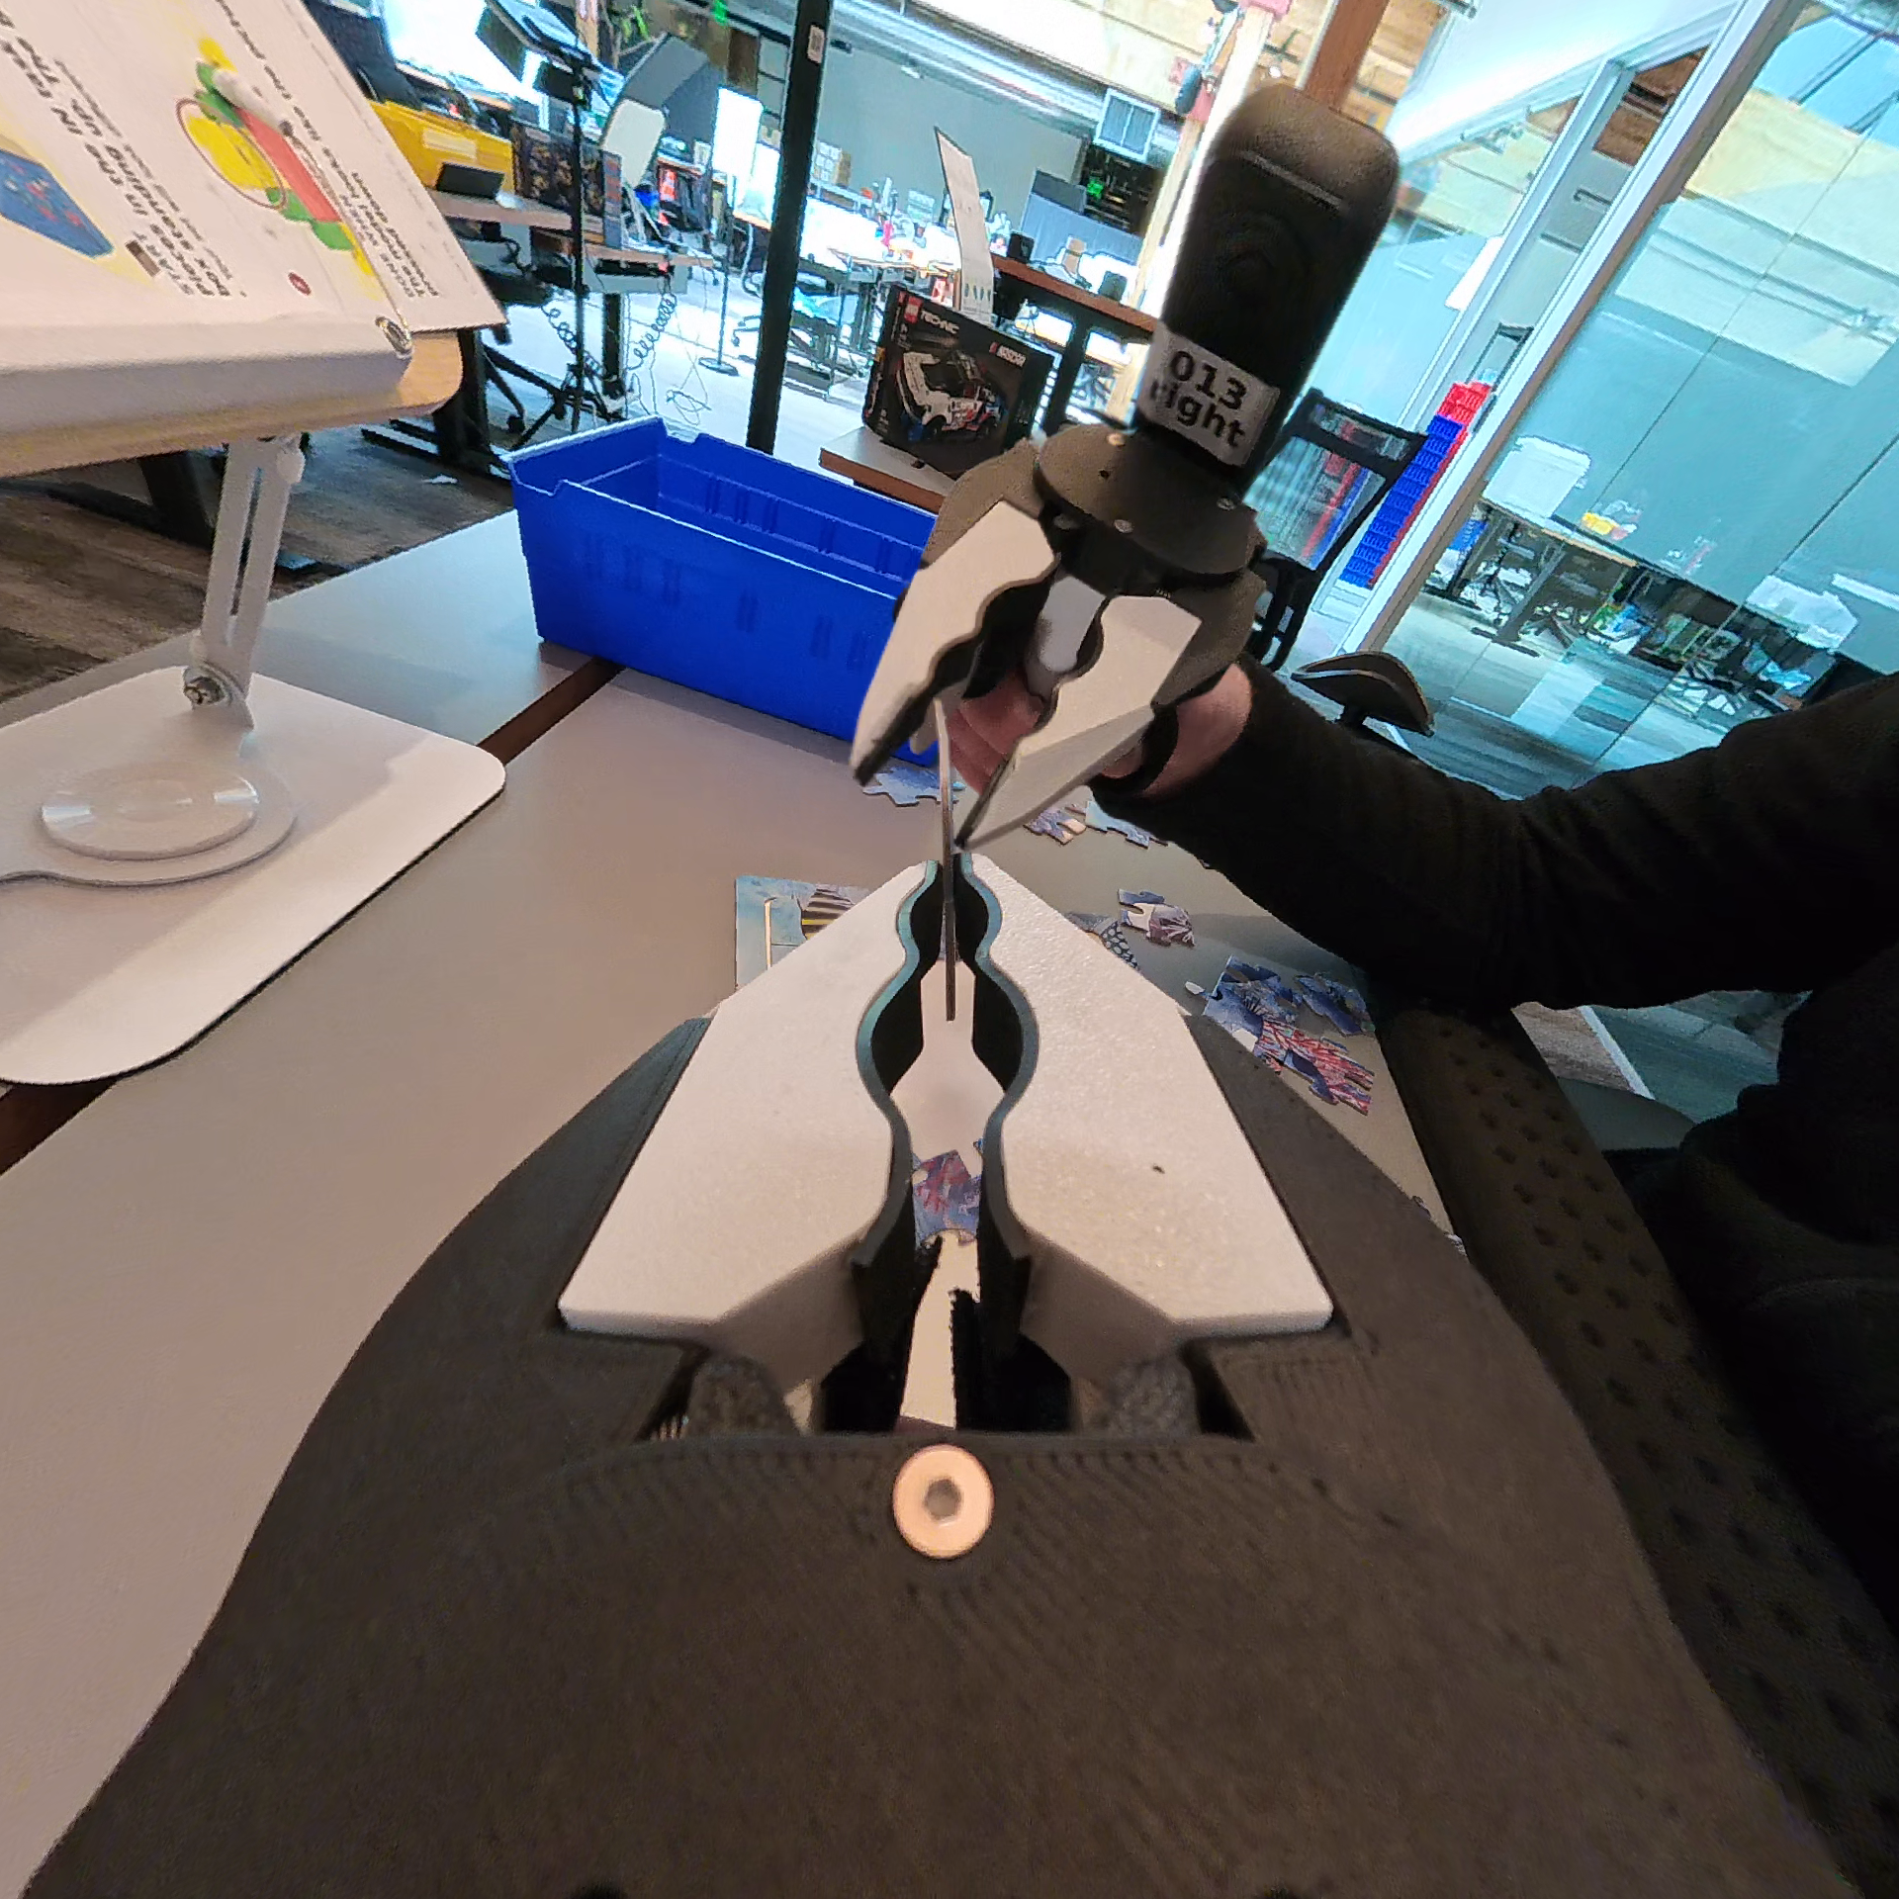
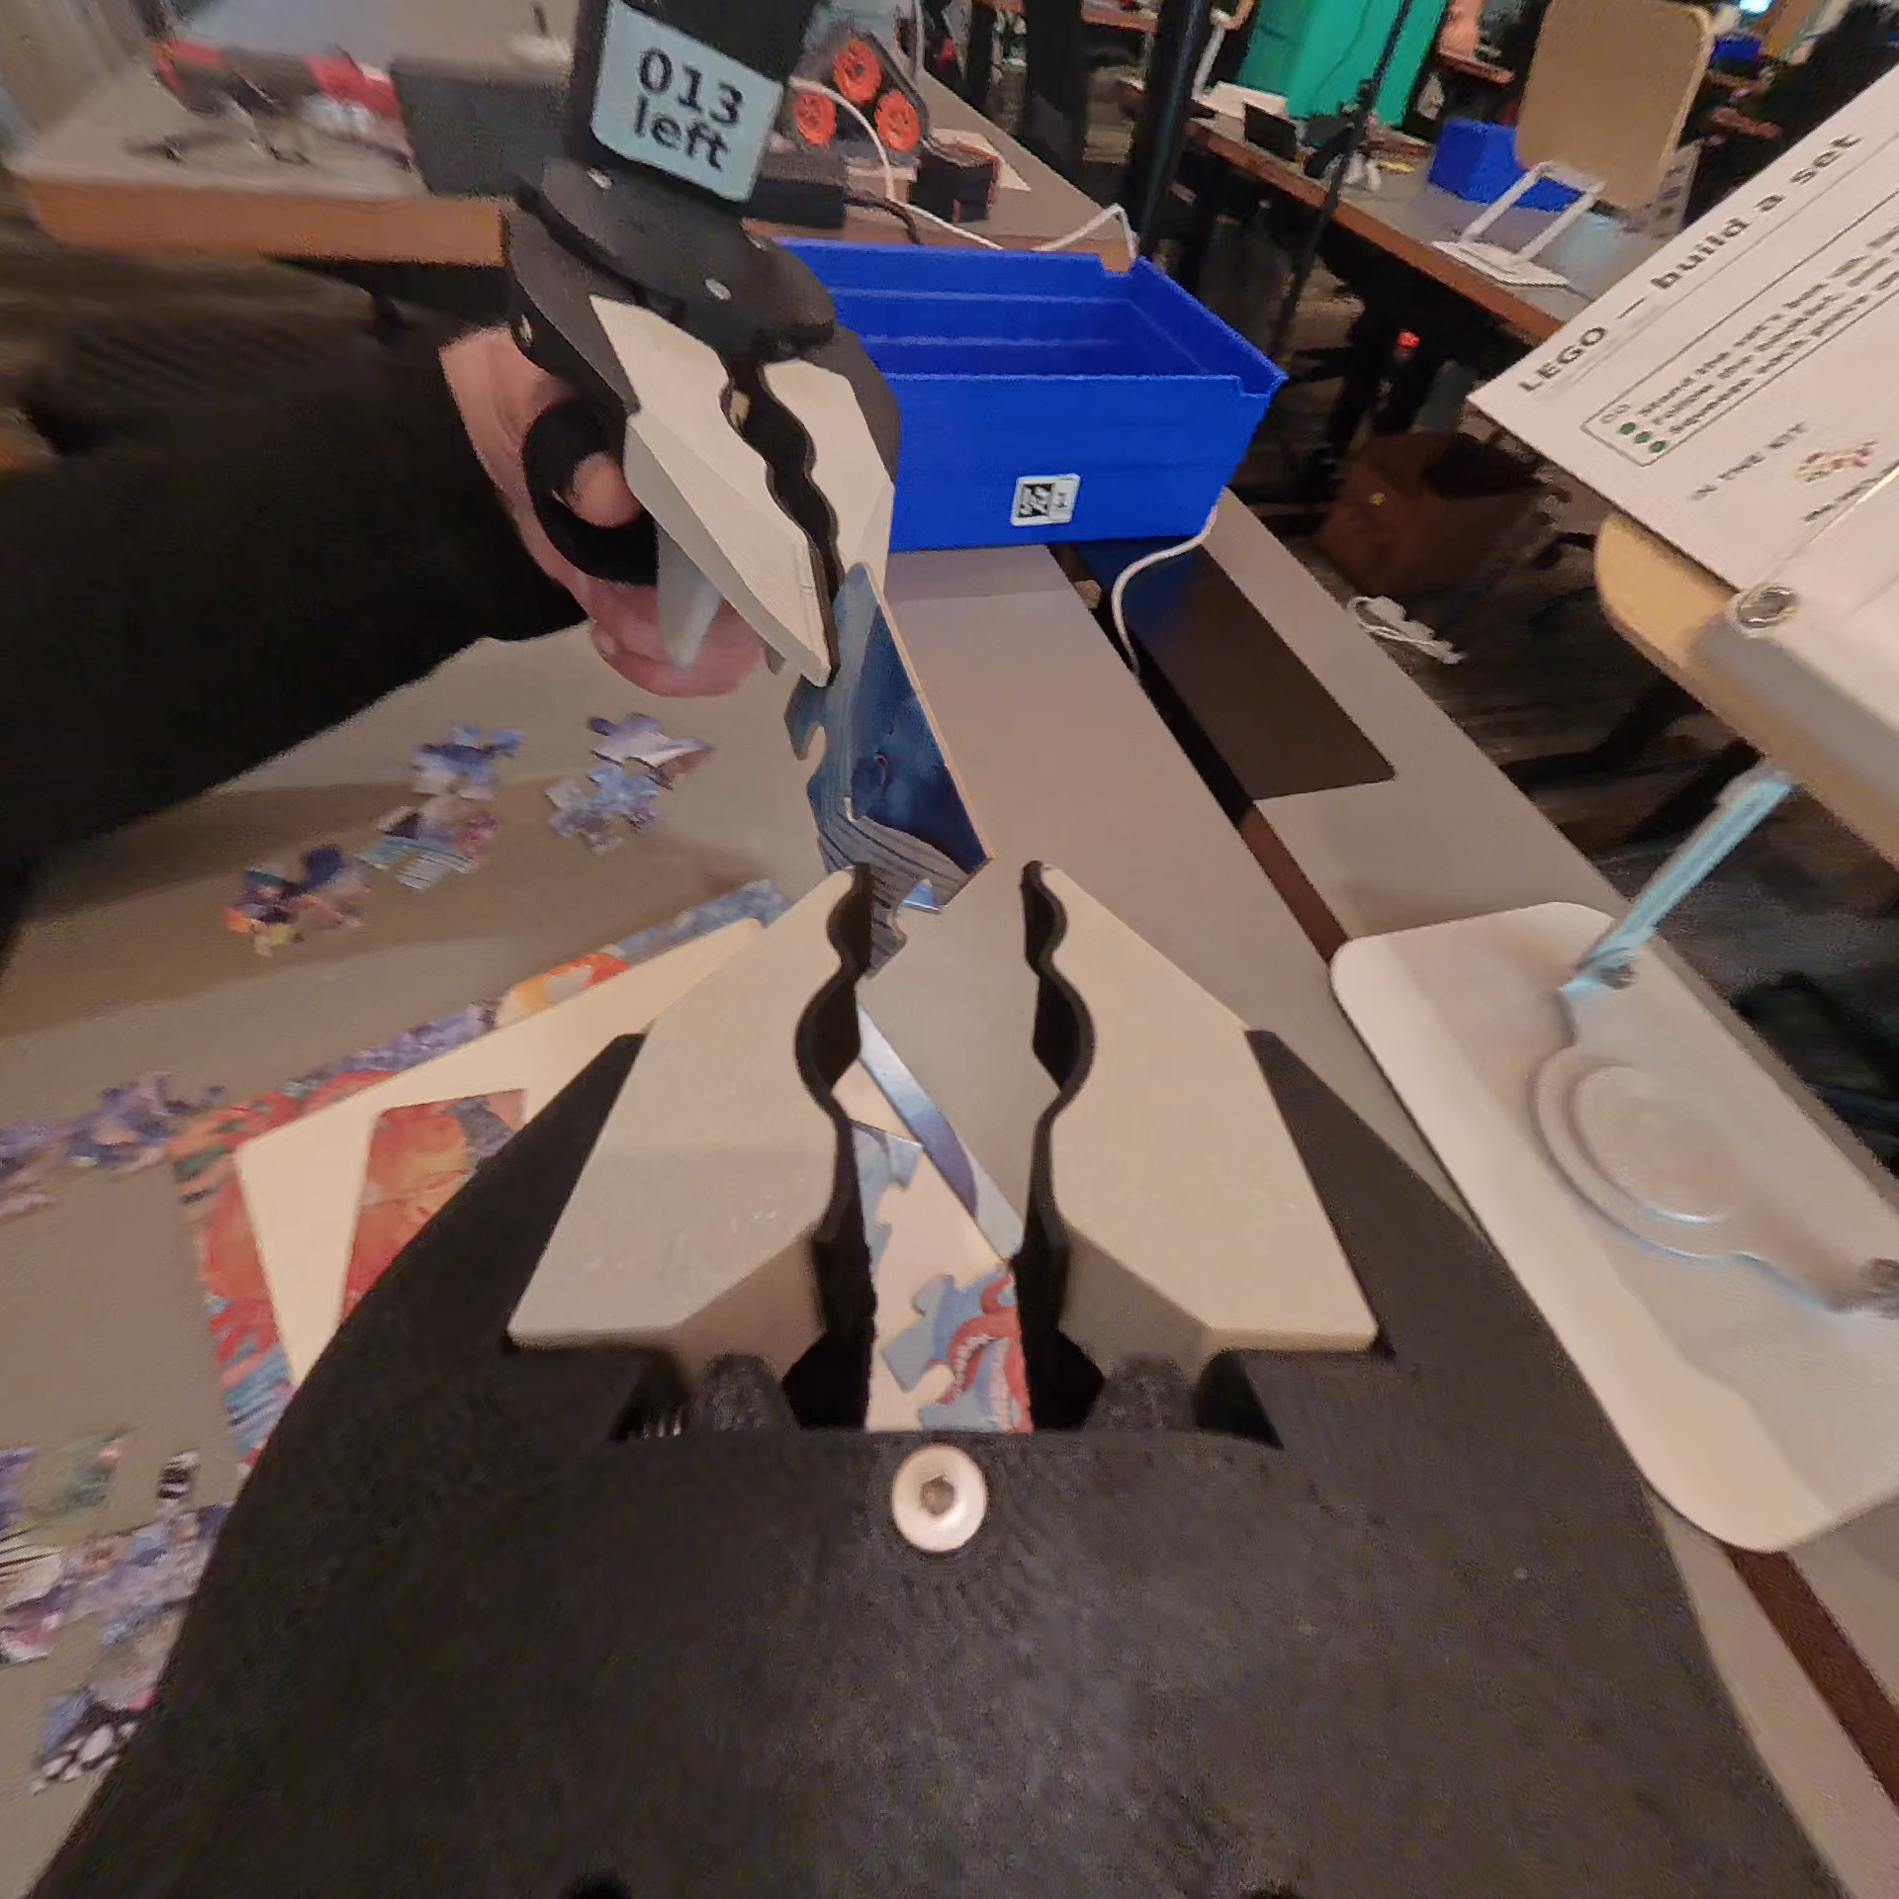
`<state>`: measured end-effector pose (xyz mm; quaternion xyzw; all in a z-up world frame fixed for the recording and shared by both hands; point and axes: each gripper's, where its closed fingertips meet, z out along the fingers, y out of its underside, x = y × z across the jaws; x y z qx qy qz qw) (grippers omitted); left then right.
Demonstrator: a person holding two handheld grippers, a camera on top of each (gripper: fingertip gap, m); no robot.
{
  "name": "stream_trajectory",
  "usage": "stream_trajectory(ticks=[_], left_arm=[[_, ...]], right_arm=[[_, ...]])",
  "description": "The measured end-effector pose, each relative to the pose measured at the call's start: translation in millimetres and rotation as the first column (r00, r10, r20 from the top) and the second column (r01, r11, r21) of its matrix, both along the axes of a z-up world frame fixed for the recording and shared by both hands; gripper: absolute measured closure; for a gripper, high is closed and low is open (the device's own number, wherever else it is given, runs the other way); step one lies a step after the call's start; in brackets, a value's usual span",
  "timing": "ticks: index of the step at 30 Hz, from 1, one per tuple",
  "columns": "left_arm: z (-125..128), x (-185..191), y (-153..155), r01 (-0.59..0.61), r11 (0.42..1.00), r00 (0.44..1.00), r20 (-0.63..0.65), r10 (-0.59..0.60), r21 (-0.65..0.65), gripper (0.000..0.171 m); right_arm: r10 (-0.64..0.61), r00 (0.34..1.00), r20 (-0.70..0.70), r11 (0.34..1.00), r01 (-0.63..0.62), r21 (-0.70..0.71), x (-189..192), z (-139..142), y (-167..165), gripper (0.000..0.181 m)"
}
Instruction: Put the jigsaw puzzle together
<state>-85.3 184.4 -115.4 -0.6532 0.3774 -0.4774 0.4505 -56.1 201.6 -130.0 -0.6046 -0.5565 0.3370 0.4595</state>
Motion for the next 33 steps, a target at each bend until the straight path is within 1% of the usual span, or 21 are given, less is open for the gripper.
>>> stream_trajectory(ticks=[2, 4, 6, 7, 9, 11, 13, 16, 21, 24, 30, 33], left_arm=[[2, 0, 0, -0.005, 1.000, 1.000, 0.002, 0.005, 0.013, 0.171], [4, -1, 1, -0.010, 1.000, 1.000, 0.003, 0.010, 0.019, 0.171], [2, 0, 3, -0.022, 1.000, 1.000, -0.010, 0.022, 0.022, 0.171], [1, 0, 3, -0.025, 0.999, 0.999, -0.020, 0.025, 0.020, 0.171], [-1, -1, 6, -0.041, 0.999, 0.999, -0.034, 0.042, 0.022, 0.171], [-1, -3, 8, -0.056, 0.998, 0.998, -0.032, 0.056, 0.015, 0.171], [0, -4, 8, -0.058, 0.998, 0.998, -0.026, 0.058, 0.015, 0.171], [1, -8, 10, -0.069, 0.998, 0.997, -0.019, 0.069, 0.006, 0.171], [-3, -12, 13, -0.085, 0.996, 0.996, -0.025, 0.084, -0.019, 0.171], [-8, -17, 17, -0.106, 0.994, 0.994, -0.042, 0.104, -0.033, 0.171], [-16, -25, 25, -0.155, 0.986, 0.986, -0.071, 0.150, -0.058, 0.171], [-16, -27, 26, -0.162, 0.985, 0.985, -0.071, 0.157, -0.063, 0.171]], right_arm=[[0.027, 0.999, -0.040, 0.999, -0.029, -0.041, 0, 5, -4, 0.168], [0.046, 0.997, -0.060, 0.997, -0.050, -0.064, 1, 9, -6, 0.173], [0.036, 0.998, -0.055, 0.998, -0.039, -0.052, 1, 10, -5, 0.178], [0.012, 0.999, -0.044, 1.000, -0.013, -0.023, 2, 9, -2, 0.181], [-0.015, 1.000, -0.017, 0.999, 0.016, 0.044, 4, 9, 2, 0.181], [-0.021, 1.000, -0.001, 0.998, 0.021, 0.066, 5, 10, 1, 0.181], [-0.017, 1.000, 0.013, 0.998, 0.017, 0.060, 5, 8, 1, 0.181], [-0.015, 0.999, 0.044, 1.000, 0.014, 0.013, 9, 0, 3, 0.181], [-0.006, 0.994, 0.108, 0.995, 0.016, -0.096, 16, -18, 7, 0.181], [0.058, 0.981, 0.184, 0.978, -0.019, -0.207, 20, -38, -2, 0.181], [0.168, 0.919, 0.356, 0.935, -0.034, -0.354, 30, -83, -20, 0.181], [0.240, 0.879, 0.413, 0.893, -0.033, -0.450, 37, -101, -33, 0.181]])
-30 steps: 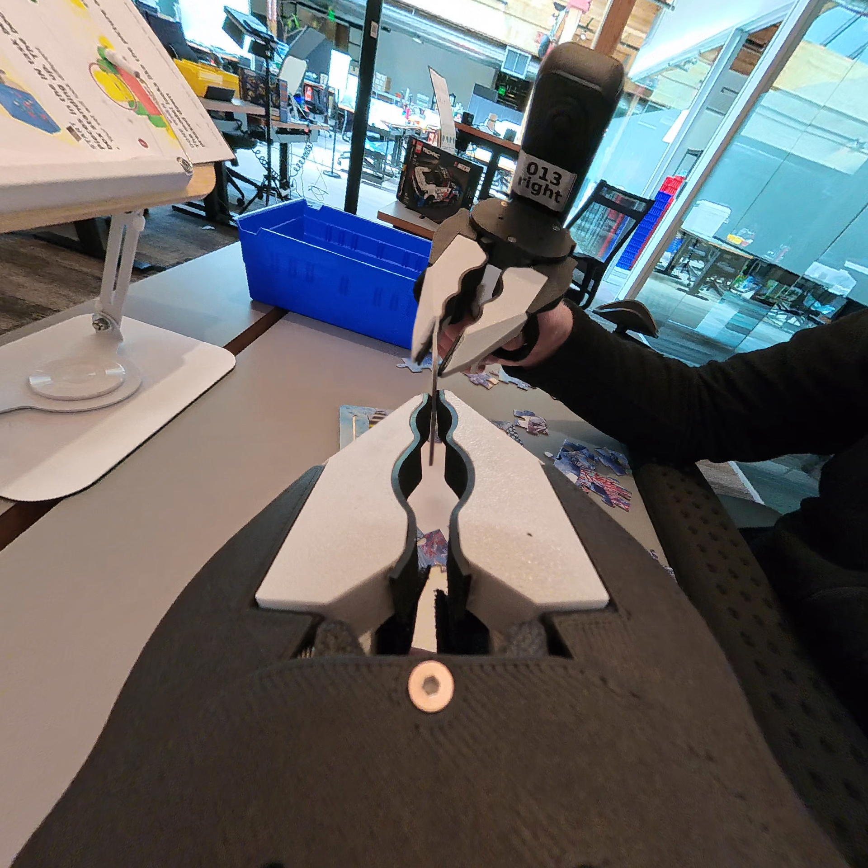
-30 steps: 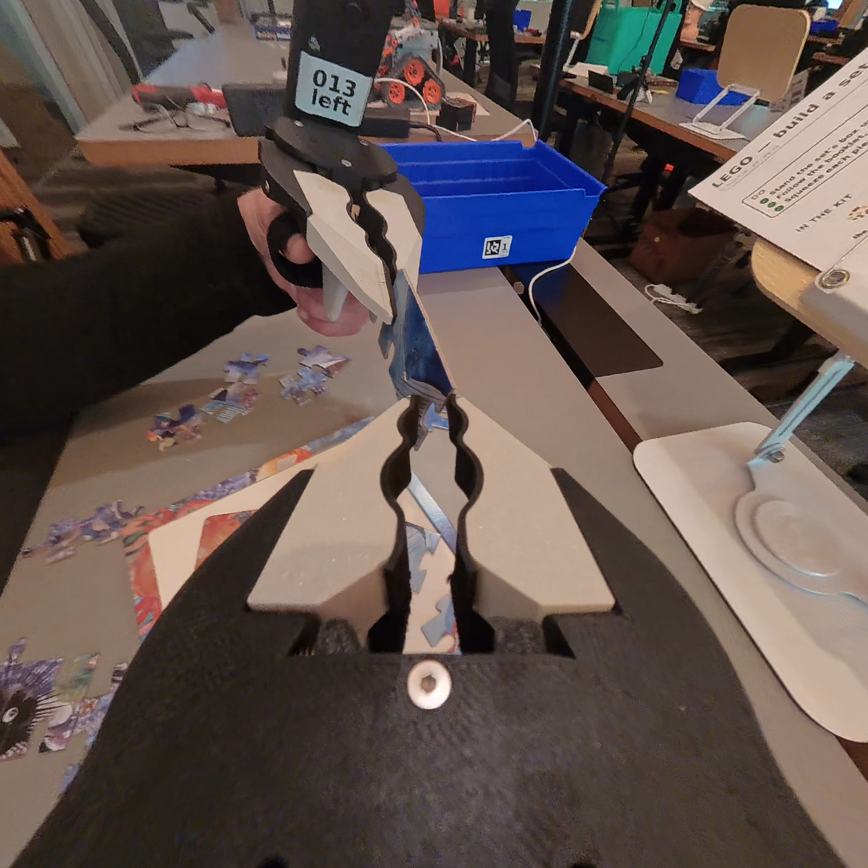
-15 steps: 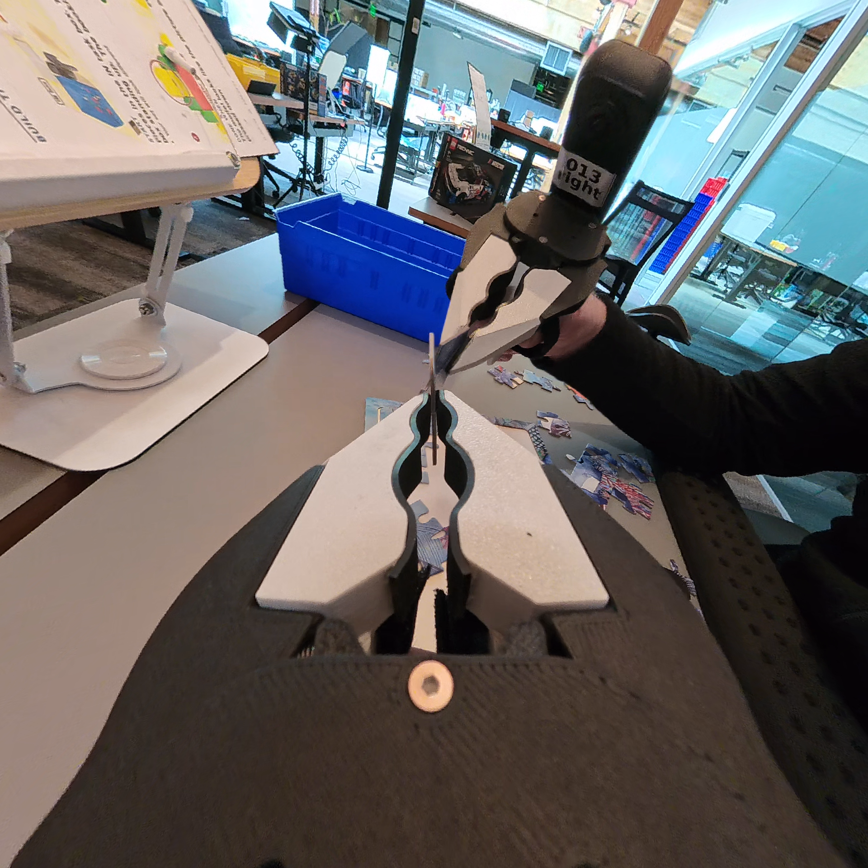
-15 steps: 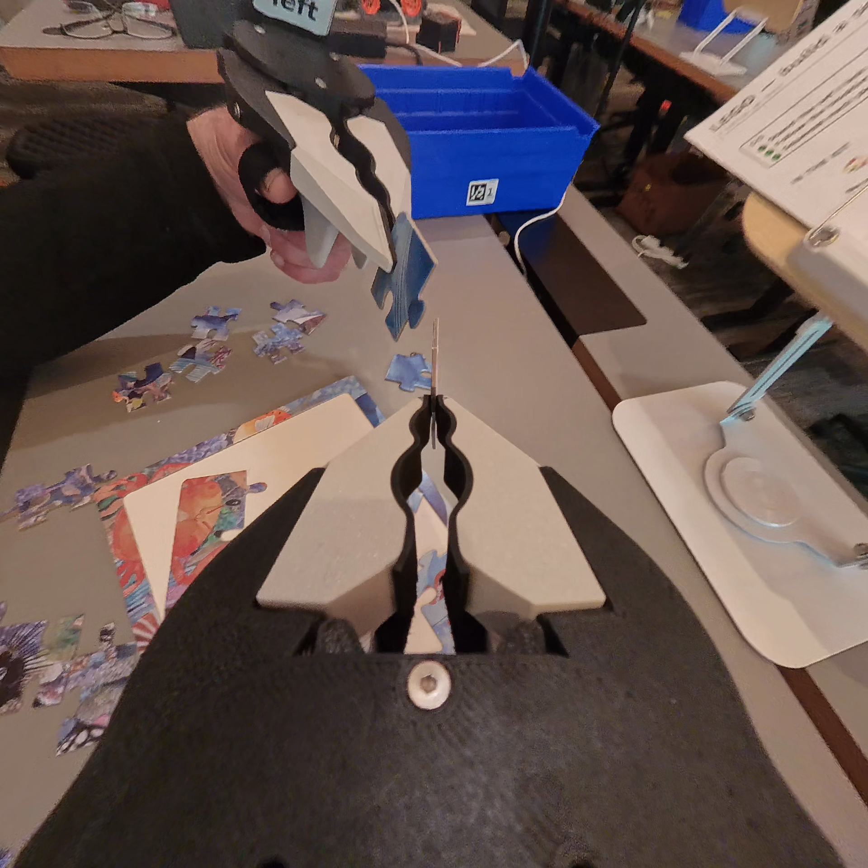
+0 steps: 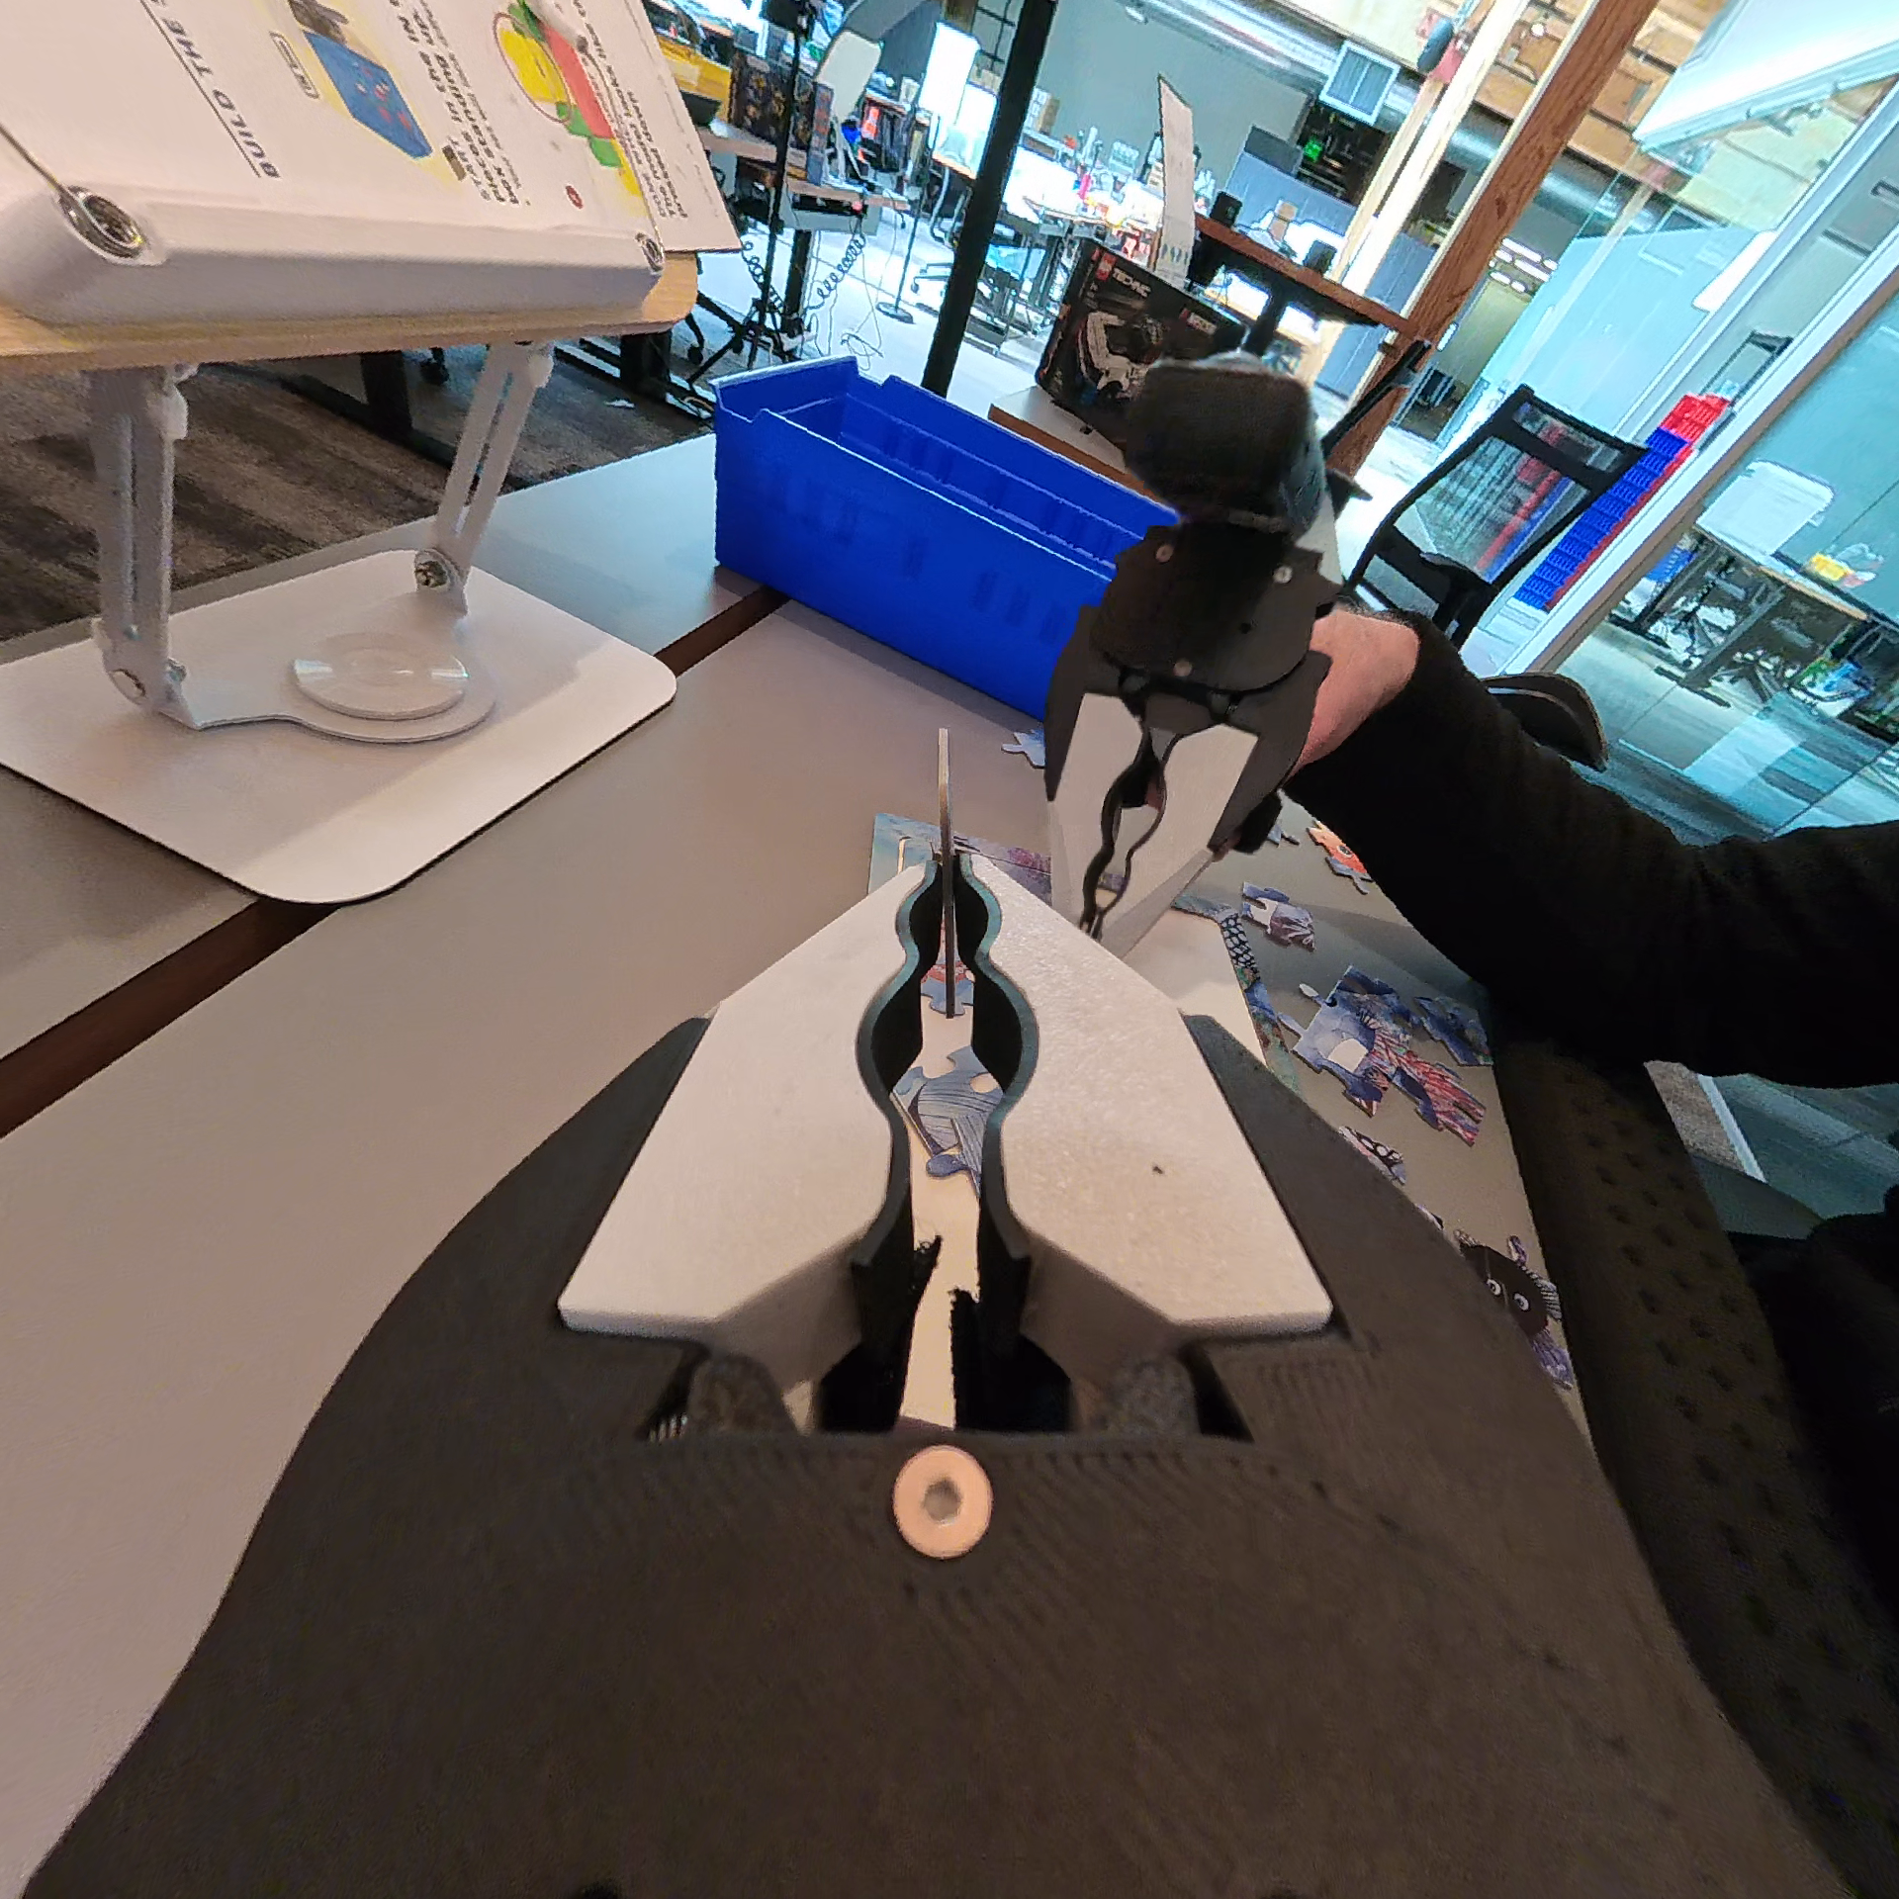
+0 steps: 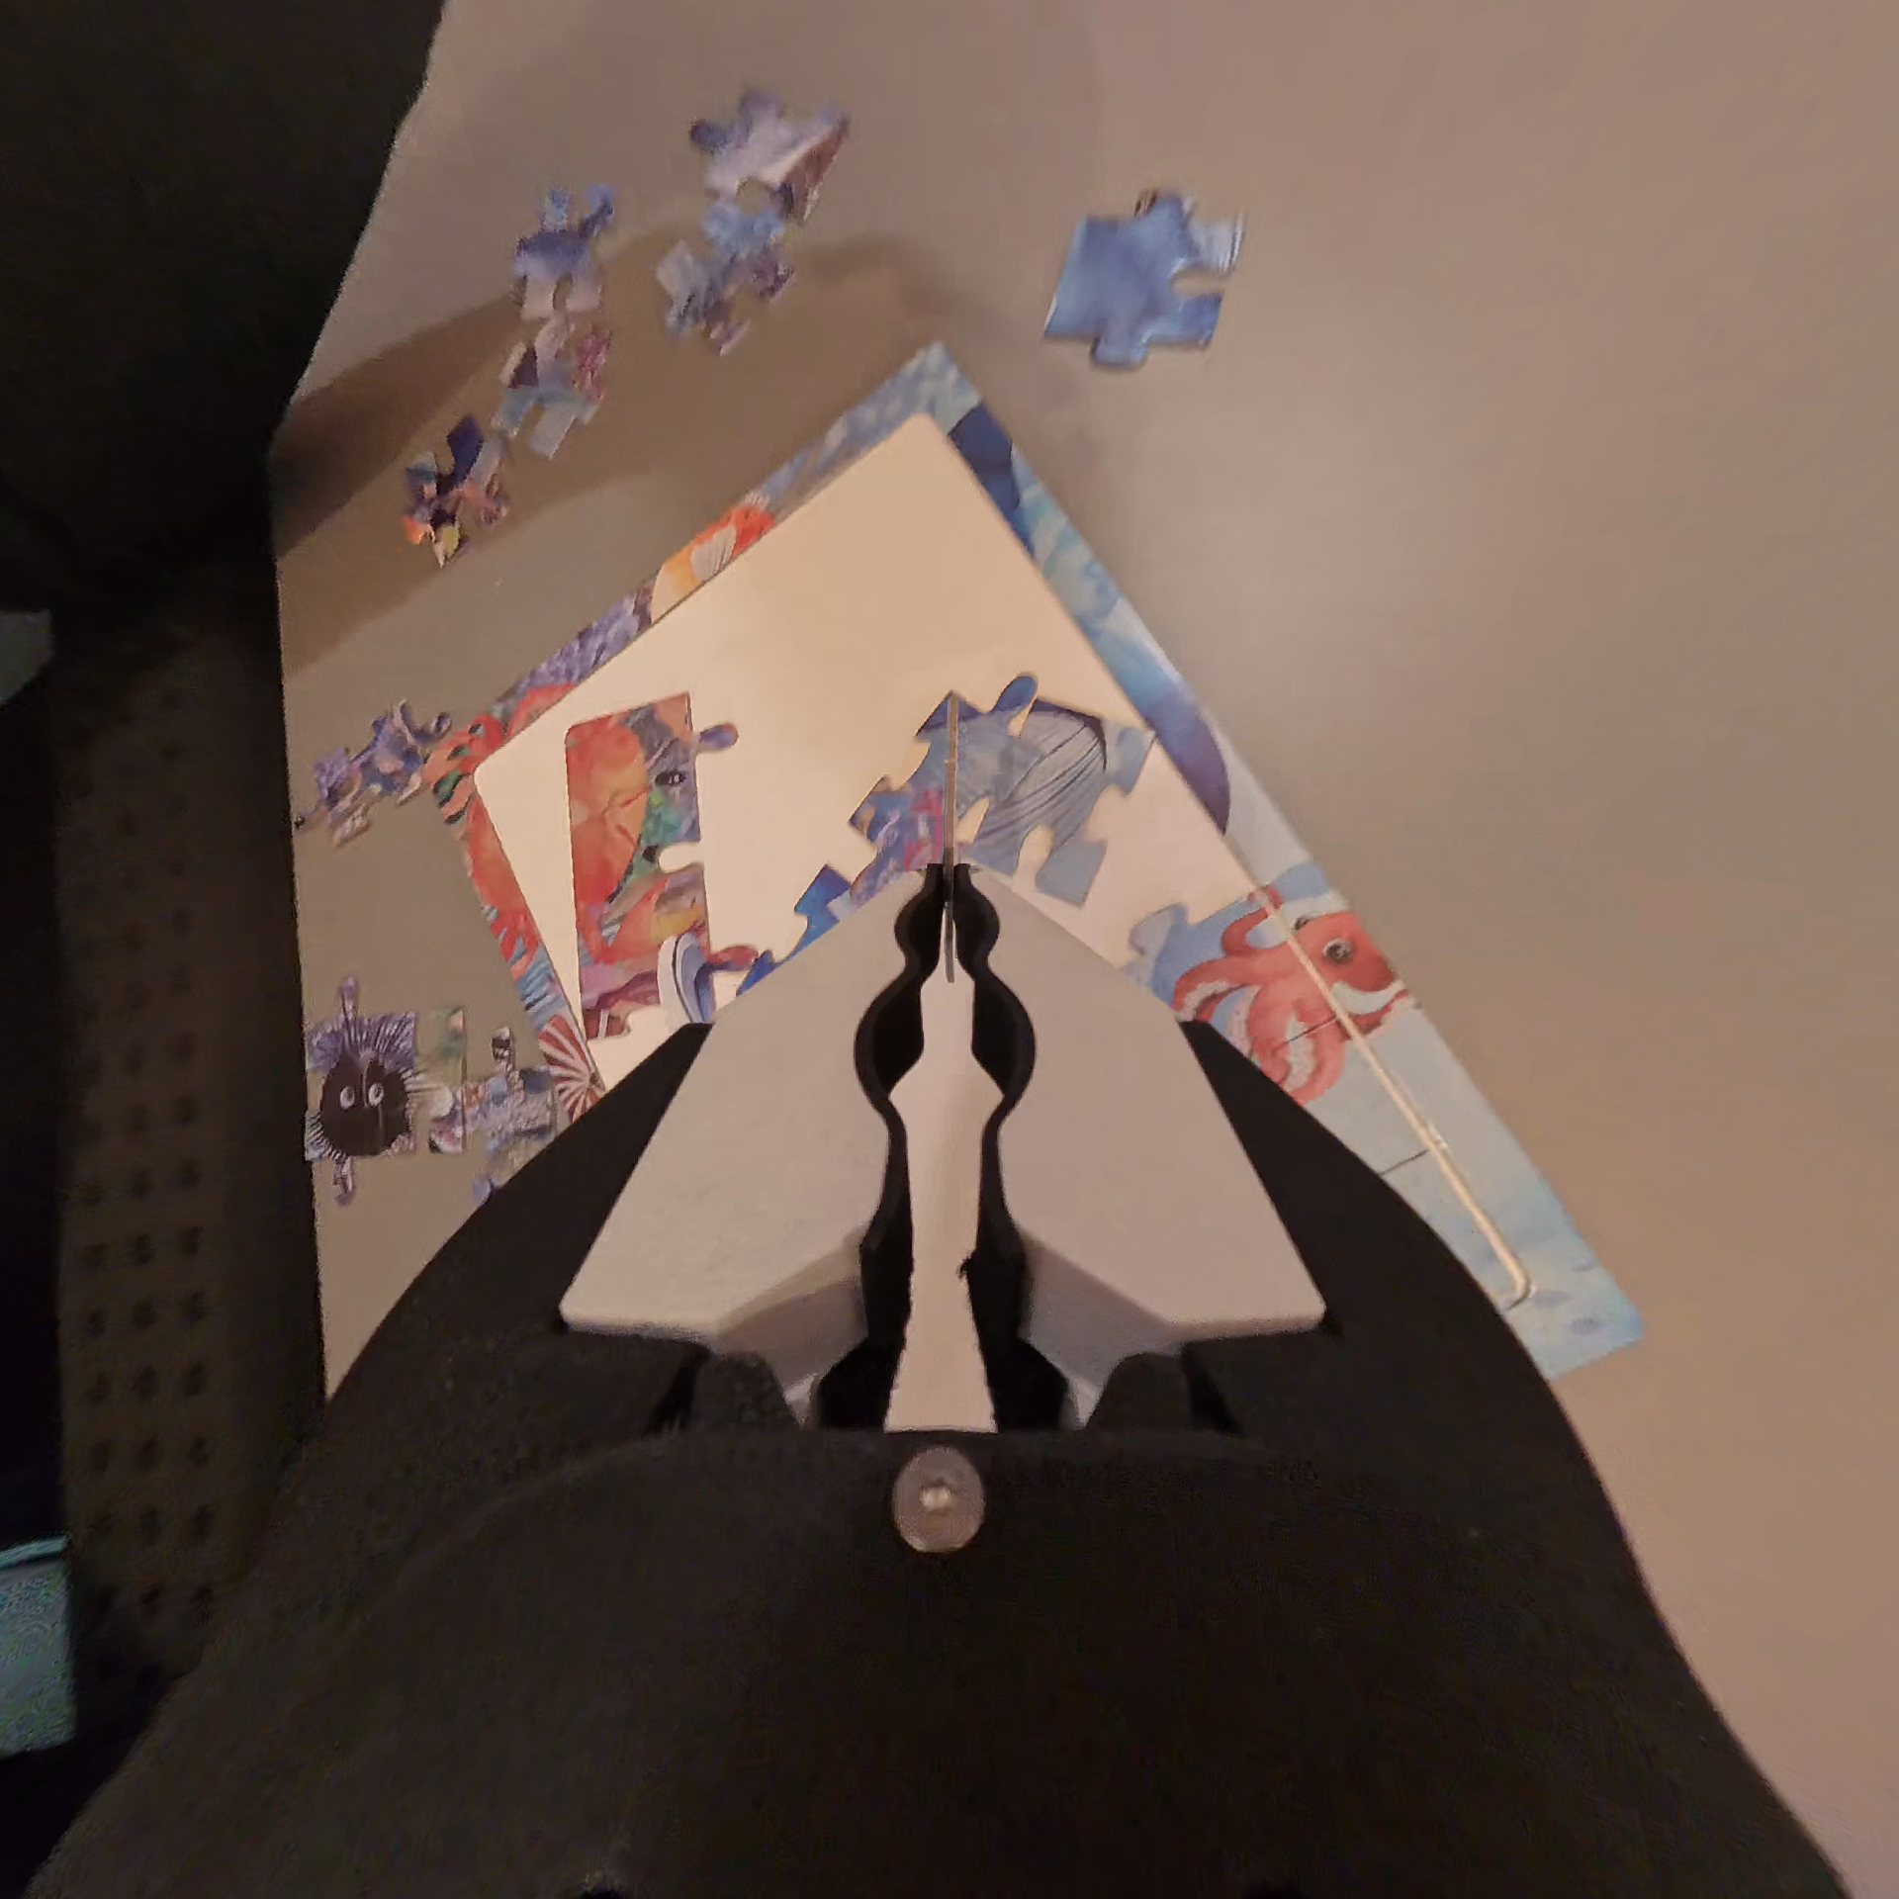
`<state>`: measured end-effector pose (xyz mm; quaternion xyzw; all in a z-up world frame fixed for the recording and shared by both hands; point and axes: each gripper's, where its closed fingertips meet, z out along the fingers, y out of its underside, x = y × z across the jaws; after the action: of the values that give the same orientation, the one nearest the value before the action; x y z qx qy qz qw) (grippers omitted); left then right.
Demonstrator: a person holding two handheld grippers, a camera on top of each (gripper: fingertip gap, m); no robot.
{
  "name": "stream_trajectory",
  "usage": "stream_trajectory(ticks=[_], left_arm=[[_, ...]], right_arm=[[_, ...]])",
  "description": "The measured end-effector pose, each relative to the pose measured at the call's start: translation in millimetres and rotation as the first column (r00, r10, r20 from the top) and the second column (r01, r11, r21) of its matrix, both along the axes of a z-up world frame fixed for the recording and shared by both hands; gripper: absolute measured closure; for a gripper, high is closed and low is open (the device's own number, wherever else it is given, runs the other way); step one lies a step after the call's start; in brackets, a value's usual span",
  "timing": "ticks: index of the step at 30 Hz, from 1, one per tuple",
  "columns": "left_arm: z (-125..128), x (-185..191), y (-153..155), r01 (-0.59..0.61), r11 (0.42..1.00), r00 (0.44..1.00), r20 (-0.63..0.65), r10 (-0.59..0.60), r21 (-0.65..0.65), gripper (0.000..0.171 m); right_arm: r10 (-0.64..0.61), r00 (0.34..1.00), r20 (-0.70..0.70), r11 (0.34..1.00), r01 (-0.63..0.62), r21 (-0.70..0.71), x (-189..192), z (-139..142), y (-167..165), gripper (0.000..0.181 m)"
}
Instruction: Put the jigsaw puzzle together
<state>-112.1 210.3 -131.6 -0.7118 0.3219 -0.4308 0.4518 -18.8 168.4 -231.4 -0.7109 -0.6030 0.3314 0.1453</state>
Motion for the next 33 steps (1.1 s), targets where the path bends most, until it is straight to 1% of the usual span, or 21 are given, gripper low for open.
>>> stream_trajectory(ticks=[3, 6, 11, 12, 14, 16, 18, 19, 21, 23, 25, 26, 28, 29, 33], left_arm=[[-2, -1, 1, -0.006, 1.000, 1.000, -0.008, 0.006, -0.004, 0.171], [-4, 0, 2, -0.007, 1.000, 1.000, -0.016, 0.007, -0.008, 0.171], [-5, 1, 2, -0.008, 1.000, 1.000, -0.023, 0.008, -0.010, 0.171], [-6, 1, 2, -0.008, 1.000, 1.000, -0.023, 0.007, -0.012, 0.171], [-6, 1, 2, -0.008, 1.000, 1.000, -0.028, 0.007, -0.012, 0.171], [-7, 2, 2, -0.008, 1.000, 0.999, -0.033, 0.008, -0.014, 0.171], [-7, 1, 2, -0.010, 1.000, 0.999, -0.034, 0.009, -0.013, 0.171], [-7, 1, 2, -0.010, 1.000, 0.999, -0.034, 0.010, -0.013, 0.171], [-7, 1, 3, -0.011, 1.000, 0.999, -0.033, 0.011, -0.014, 0.171], [-8, 2, 3, -0.010, 1.000, 0.999, -0.036, 0.010, -0.015, 0.171], [-8, 3, 2, -0.007, 1.000, 0.999, -0.039, 0.007, -0.015, 0.171], [-8, 3, 2, -0.007, 1.000, 0.999, -0.039, 0.006, -0.015, 0.171], [-8, 3, 2, -0.008, 1.000, 0.999, -0.039, 0.008, -0.015, 0.171], [-8, 3, 2, -0.009, 1.000, 0.999, -0.038, 0.008, -0.015, 0.171], [-7, 2, 2, -0.010, 1.000, 0.999, -0.035, 0.009, -0.014, 0.171]], right_arm=[[0.022, 0.996, 0.083, 0.998, -0.016, -0.065, 8, -17, -8, 0.181], [0.037, 0.986, 0.165, 0.996, -0.023, -0.088, 17, -31, -12, 0.181], [0.008, 0.978, 0.209, 0.996, 0.011, -0.090, 29, -33, -7, 0.180], [-0.002, 0.975, 0.222, 0.997, 0.019, -0.074, 32, -35, -4, 0.177], [-0.041, 0.968, 0.248, 0.998, 0.051, -0.034, 36, -37, 5, 0.152], [-0.077, 0.967, 0.244, 0.997, 0.079, 0.003, 36, -34, 13, 0.147], [-0.101, 0.970, 0.220, 0.994, 0.089, 0.064, 31, -27, 20, 0.138], [-0.092, 0.977, 0.194, 0.993, 0.074, 0.095, 26, -22, 21, 0.139], [-0.038, 0.985, 0.167, 0.996, 0.023, 0.089, 13, -18, 8, 0.145], [0.008, 0.979, 0.204, 0.996, -0.025, 0.081, 3, -27, -5, 0.145], [0.033, 0.964, 0.264, 0.995, -0.056, 0.078, -4, -41, -14, 0.141], [0.042, 0.962, 0.269, 0.995, -0.064, 0.075, -10, -45, -18, 0.141], [0.044, 0.959, 0.280, 0.995, -0.066, 0.069, -19, -51, -23, 0.142], [0.031, 0.961, 0.275, 0.995, -0.057, 0.087, -22, -51, -21, 0.145], [0.003, 0.954, 0.299, 0.991, -0.042, 0.124, -25, -53, -19, 0.146]])
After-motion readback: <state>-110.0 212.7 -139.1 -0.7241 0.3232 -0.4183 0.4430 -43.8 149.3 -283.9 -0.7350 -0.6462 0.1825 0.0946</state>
